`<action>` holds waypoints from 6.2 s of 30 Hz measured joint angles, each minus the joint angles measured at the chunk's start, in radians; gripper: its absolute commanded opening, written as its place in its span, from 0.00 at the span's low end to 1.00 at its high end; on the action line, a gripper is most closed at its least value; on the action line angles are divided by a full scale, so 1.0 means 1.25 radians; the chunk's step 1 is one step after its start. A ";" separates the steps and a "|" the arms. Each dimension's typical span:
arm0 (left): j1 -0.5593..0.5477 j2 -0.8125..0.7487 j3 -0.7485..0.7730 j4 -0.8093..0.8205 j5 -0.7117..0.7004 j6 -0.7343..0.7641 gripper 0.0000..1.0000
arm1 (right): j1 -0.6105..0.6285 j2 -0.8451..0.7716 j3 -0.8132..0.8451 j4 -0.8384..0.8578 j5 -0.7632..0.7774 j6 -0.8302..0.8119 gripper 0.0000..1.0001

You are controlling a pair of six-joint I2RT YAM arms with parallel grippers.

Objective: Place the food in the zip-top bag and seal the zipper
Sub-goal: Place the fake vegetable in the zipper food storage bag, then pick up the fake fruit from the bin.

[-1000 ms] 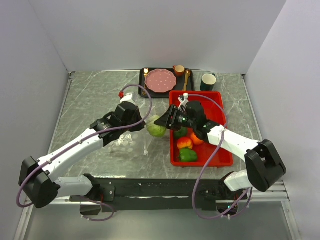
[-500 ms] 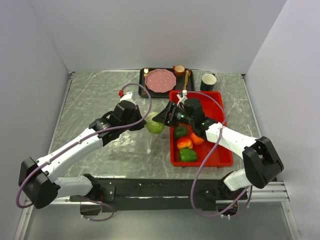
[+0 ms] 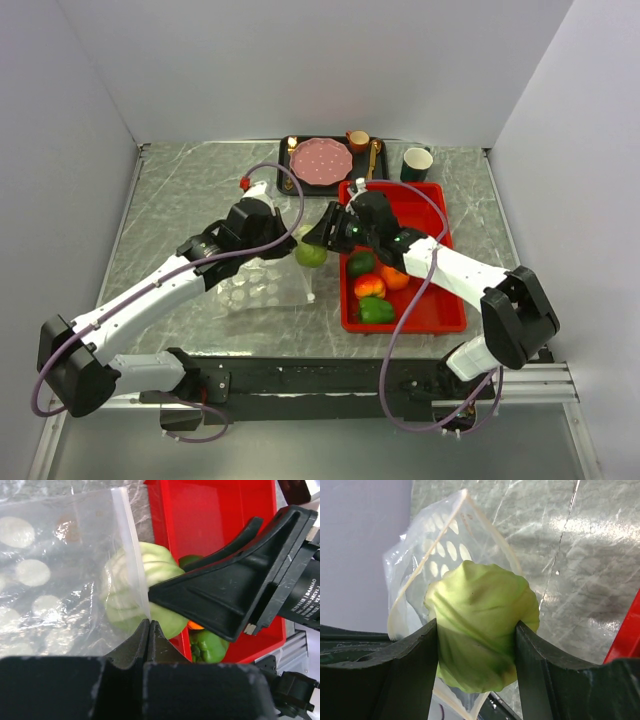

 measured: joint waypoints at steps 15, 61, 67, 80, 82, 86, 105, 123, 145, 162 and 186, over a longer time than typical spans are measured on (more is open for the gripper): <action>0.000 0.000 0.000 0.015 0.018 0.002 0.01 | 0.038 -0.006 0.026 -0.102 0.128 -0.060 0.46; 0.000 -0.007 -0.016 0.056 0.029 -0.011 0.01 | 0.076 -0.141 -0.017 -0.133 0.211 -0.117 1.00; 0.000 -0.011 -0.016 0.056 0.029 -0.010 0.01 | 0.076 -0.139 -0.016 -0.132 0.192 -0.115 1.00; 0.000 -0.011 -0.016 0.056 0.029 -0.010 0.01 | 0.081 -0.132 0.003 -0.142 0.223 -0.106 1.00; 0.000 -0.011 -0.016 0.056 0.030 -0.010 0.01 | 0.082 -0.132 0.020 -0.161 0.257 -0.119 1.00; 0.000 -0.011 -0.016 0.055 0.029 -0.010 0.01 | 0.079 -0.129 0.041 -0.156 0.247 -0.131 1.00; 0.000 -0.019 -0.016 0.042 0.002 -0.013 0.01 | 0.056 -0.190 -0.026 -0.196 0.344 -0.068 1.00; 0.000 -0.004 -0.016 0.038 -0.009 -0.016 0.01 | -0.151 -0.268 -0.170 -0.354 0.346 -0.046 1.00; 0.000 0.003 -0.016 0.031 -0.012 -0.013 0.01 | 0.002 -0.247 -0.232 -0.306 0.385 0.050 1.00; 0.000 0.012 -0.015 0.028 -0.010 -0.011 0.01 | 0.003 -0.169 -0.231 -0.309 0.340 0.024 1.00; 0.000 0.012 -0.015 0.028 -0.010 -0.011 0.01 | 0.004 -0.244 -0.159 -0.334 0.425 -0.064 0.69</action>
